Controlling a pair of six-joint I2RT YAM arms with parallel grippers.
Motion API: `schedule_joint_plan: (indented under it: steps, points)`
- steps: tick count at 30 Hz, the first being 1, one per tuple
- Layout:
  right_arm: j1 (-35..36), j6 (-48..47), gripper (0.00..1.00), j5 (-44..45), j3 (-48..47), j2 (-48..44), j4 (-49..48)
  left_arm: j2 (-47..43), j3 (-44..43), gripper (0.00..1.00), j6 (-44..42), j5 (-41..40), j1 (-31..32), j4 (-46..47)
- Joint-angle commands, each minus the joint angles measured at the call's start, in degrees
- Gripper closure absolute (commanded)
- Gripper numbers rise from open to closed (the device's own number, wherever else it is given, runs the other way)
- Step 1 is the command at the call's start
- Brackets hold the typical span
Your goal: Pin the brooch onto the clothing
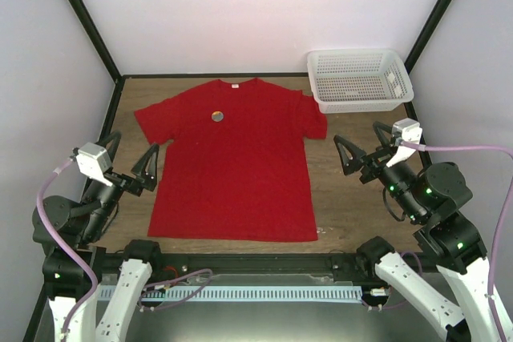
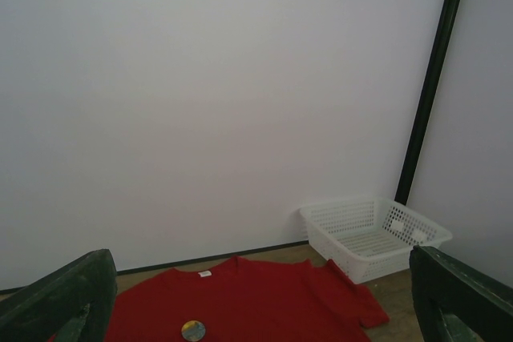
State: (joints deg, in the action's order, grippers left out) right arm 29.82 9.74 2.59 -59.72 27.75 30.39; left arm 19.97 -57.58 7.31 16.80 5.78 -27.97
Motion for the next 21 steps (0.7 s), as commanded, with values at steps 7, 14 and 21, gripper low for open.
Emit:
schedule_joint_plan:
  steps: [7,14,21]
  points:
    - [0.0,-0.2,0.00,-0.5,0.2,-0.4,-1.1,0.3,0.6,0.00,0.8,1.0,0.2,1.4]
    - [-0.1,-0.2,0.00,-0.5,0.2,-0.5,-1.1,0.3,0.5,0.00,1.1,1.1,0.2,1.6]
    - [-0.1,-0.2,0.00,-0.5,0.1,-0.5,-1.3,0.4,0.5,0.00,1.1,1.4,0.2,1.8]
